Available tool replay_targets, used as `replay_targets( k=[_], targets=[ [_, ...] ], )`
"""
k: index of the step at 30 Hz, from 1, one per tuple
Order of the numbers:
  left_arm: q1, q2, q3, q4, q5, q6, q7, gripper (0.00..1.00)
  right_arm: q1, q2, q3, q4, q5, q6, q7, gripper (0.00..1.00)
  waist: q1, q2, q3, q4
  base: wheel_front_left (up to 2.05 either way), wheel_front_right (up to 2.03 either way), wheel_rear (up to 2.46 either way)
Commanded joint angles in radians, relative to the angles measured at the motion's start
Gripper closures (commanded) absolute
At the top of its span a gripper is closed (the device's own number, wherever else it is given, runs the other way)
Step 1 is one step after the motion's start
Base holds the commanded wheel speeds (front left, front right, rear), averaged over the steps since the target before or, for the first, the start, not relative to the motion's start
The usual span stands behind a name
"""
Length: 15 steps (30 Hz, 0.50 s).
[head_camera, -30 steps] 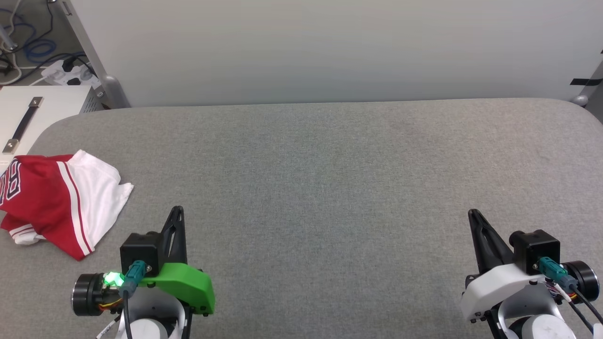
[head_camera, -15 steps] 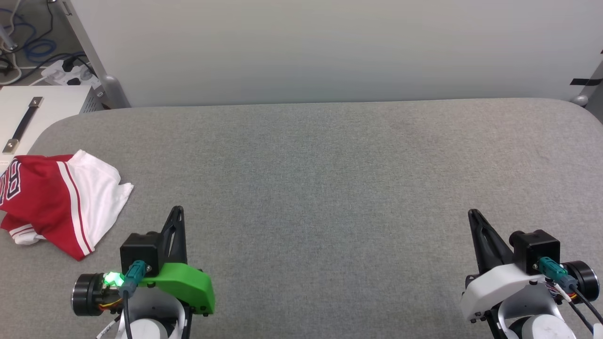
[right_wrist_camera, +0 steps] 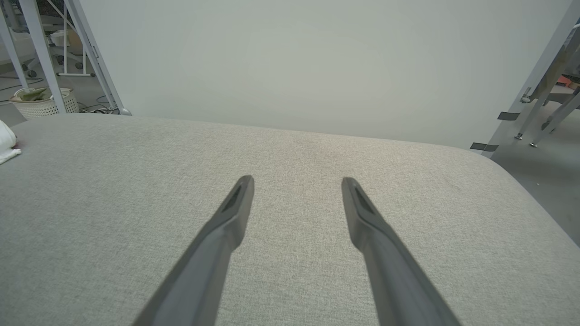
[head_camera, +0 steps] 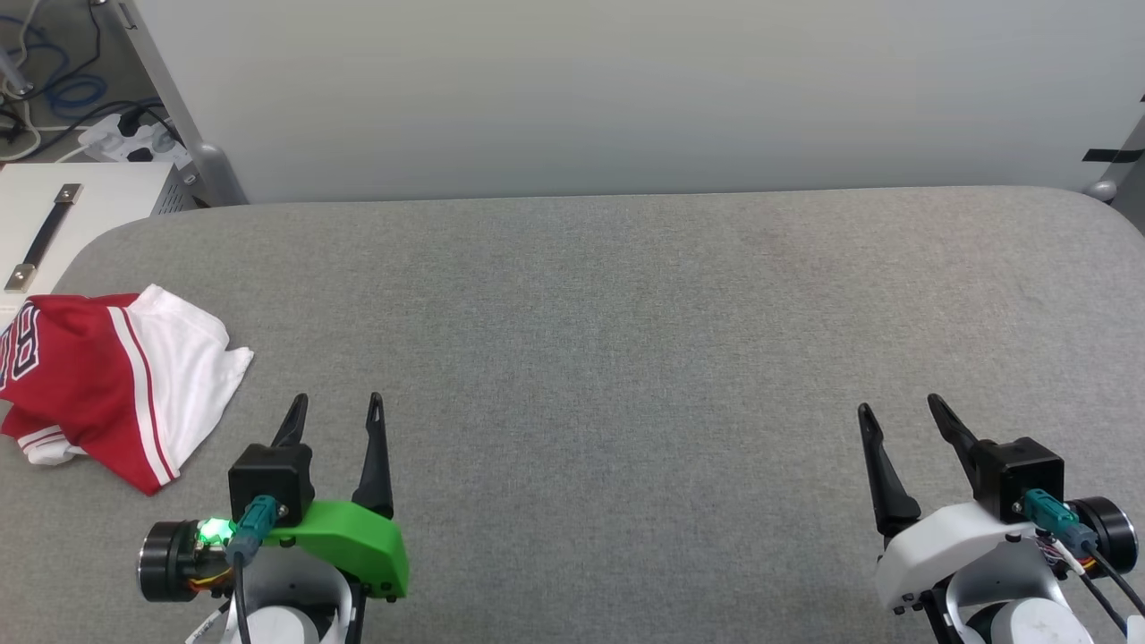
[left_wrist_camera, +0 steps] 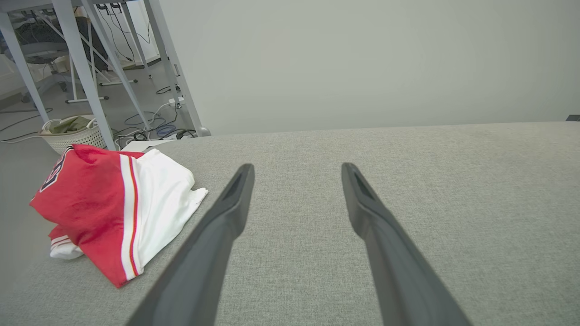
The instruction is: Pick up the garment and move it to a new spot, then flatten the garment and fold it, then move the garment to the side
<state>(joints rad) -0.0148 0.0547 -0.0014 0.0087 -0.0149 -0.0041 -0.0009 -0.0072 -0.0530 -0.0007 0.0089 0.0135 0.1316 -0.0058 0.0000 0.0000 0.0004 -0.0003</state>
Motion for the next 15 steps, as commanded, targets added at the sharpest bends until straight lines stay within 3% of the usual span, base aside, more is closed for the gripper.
replay_targets(
  k=[1, 15],
  targets=[
    [0.001, 0.0, -0.001, 0.006, -0.007, 0.0, -0.013, 0.0, 0.002, 0.0, -0.002, 0.005, 0.007, 0.0, -0.012, 0.0, 0.0, 0.0, 0.0, 0.0, 0.0, 0.0, 0.0],
    [0.004, -0.001, -0.006, 0.028, -0.03, -0.004, -0.042, 0.0, 0.002, 0.0, -0.006, 0.021, 0.007, 0.0, -0.04, 0.0, 0.0, 0.0, 0.001, 0.0, 0.0, 0.0, 0.0]
  ],
)
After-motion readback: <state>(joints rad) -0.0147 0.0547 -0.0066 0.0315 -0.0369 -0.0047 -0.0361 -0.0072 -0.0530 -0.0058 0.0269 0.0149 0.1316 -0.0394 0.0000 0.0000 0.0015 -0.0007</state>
